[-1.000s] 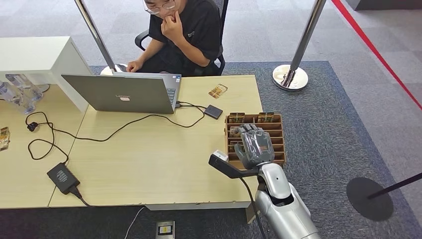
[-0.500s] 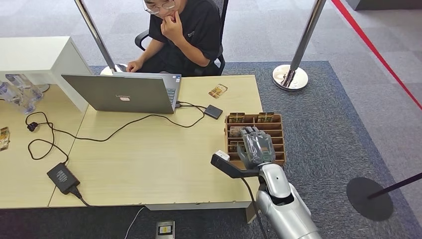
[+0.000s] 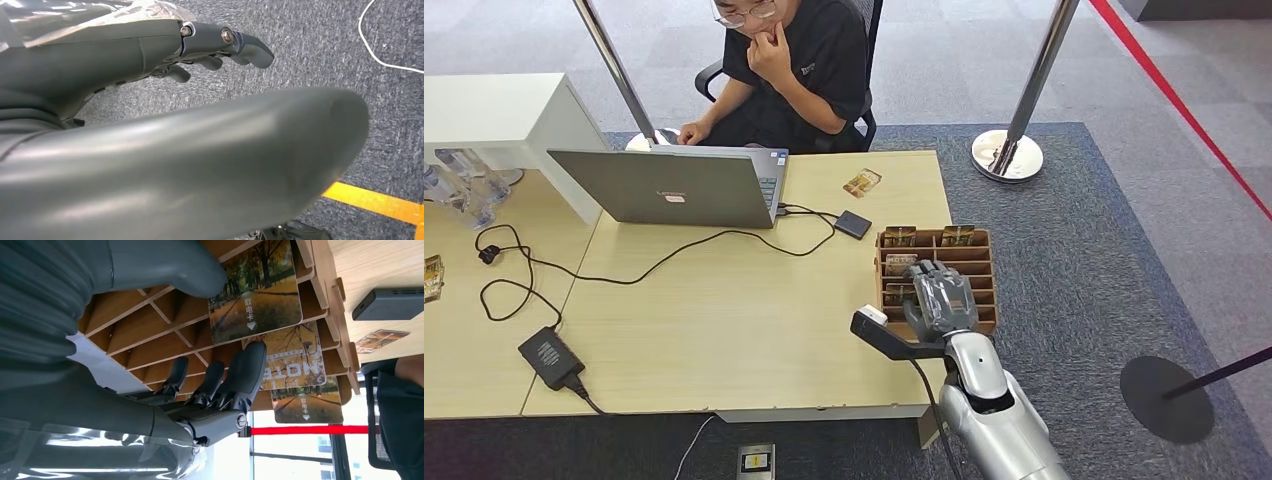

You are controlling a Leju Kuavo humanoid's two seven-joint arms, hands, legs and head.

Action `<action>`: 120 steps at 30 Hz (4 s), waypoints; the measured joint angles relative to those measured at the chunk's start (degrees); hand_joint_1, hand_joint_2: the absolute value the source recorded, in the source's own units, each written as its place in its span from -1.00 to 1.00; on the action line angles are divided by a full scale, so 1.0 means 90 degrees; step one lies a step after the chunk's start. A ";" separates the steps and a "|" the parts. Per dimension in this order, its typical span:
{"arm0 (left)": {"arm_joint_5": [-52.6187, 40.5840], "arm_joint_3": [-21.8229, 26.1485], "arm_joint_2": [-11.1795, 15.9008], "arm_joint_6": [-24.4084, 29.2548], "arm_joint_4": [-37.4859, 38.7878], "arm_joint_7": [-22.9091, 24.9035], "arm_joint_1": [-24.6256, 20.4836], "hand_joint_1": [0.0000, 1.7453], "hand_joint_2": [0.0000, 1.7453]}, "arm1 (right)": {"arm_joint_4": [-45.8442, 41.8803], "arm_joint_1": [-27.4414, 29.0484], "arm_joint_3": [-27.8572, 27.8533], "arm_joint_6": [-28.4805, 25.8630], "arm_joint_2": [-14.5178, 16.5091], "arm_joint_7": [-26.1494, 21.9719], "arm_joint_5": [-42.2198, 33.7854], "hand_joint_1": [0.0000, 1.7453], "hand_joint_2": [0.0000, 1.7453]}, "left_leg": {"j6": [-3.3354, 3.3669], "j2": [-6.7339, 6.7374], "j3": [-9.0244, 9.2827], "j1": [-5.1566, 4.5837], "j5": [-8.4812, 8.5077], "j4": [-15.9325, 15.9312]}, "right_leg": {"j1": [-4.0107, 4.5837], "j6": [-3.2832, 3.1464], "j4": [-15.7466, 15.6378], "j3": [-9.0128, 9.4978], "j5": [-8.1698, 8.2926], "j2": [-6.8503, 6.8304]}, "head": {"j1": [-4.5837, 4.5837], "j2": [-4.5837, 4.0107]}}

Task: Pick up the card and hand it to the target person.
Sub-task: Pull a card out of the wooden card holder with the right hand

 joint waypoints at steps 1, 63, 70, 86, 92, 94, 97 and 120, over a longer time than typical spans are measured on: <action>-0.0004 -0.0001 0.0001 -0.0004 0.0000 0.0000 0.0000 -1.00 -1.00 | 0.0000 0.0001 -0.0001 0.0002 -0.0001 0.0004 0.0006 -0.14 1.00 | 0.0000 0.0000 0.0000 0.0000 0.0000 0.0000 | 0.0000 0.0000 0.0000 0.0000 0.0000 0.0000 | 0.0000 0.0000; -0.0134 -0.0002 0.0015 -0.0135 0.0000 0.0008 -0.0023 -1.00 -1.00 | -0.0395 0.0356 -0.0311 0.0010 -0.0003 -0.0027 0.0178 0.80 1.00 | 0.0000 0.0001 0.0005 0.0000 0.0001 0.0000 | 0.0000 0.0000 0.0000 0.0003 0.0001 0.0000 | 0.0000 0.0000; -0.0098 0.0001 0.0015 -0.0144 0.0000 0.0005 -0.0024 -1.00 -1.00 | -0.0642 0.0528 -0.0382 0.0010 -0.0021 -0.0141 -0.0027 0.78 1.00 | 0.0000 0.0000 0.0006 0.0000 0.0001 0.0000 | 0.0000 0.0000 -0.0001 0.0003 0.0001 0.0000 | -0.0001 0.0000; -0.0052 0.0049 0.0015 -0.0179 0.0000 0.0024 -0.0027 -1.00 -1.00 | -0.1398 0.0774 -0.0475 0.0229 -0.0119 -0.0670 -0.0822 0.77 1.00 | -0.0001 0.0001 0.0004 0.0000 0.0001 0.0000 | 0.0000 0.0000 0.0000 0.0001 0.0001 0.0000 | 0.0000 -0.0001; -0.0075 0.0049 0.0015 -0.0178 0.0000 0.0022 -0.0027 -1.00 -1.00 | -0.1602 0.0816 -0.0476 0.0228 -0.0138 -0.0713 -0.0897 0.76 1.00 | -0.0001 0.0001 0.0005 0.0000 0.0001 0.0000 | 0.0000 0.0000 0.0000 0.0001 0.0001 0.0000 | 0.0000 -0.0001; -0.0083 0.0049 0.0015 -0.0179 0.0000 0.0021 -0.0027 -1.00 -1.00 | -0.1675 0.0834 -0.0478 0.0229 -0.0149 -0.0713 -0.0913 0.77 1.00 | -0.0001 0.0001 0.0005 0.0000 0.0001 0.0000 | 0.0000 -0.0001 0.0000 0.0001 0.0001 0.0000 | 0.0000 0.0000; -0.0094 0.0049 0.0015 -0.0188 0.0000 0.0010 -0.0028 -1.00 -1.00 | -0.1749 0.0871 -0.0498 0.0229 -0.0164 -0.0713 -0.0921 0.79 1.00 | -0.0001 0.0001 0.0004 0.0000 0.0001 0.0000 | 0.0000 0.0000 0.0000 0.0001 0.0001 0.0000 | 0.0000 -0.0001; -0.0183 0.0046 0.0032 -0.0212 0.0000 -0.0012 -0.0039 -1.00 -1.00 | -0.2055 0.1078 -0.0998 0.0035 -0.0214 -0.0844 -0.1606 0.82 1.00 | -0.0001 0.0000 0.0004 0.0000 0.0001 0.0000 | 0.0000 -0.0001 0.0000 0.0002 0.0001 0.0000 | -0.0001 0.0001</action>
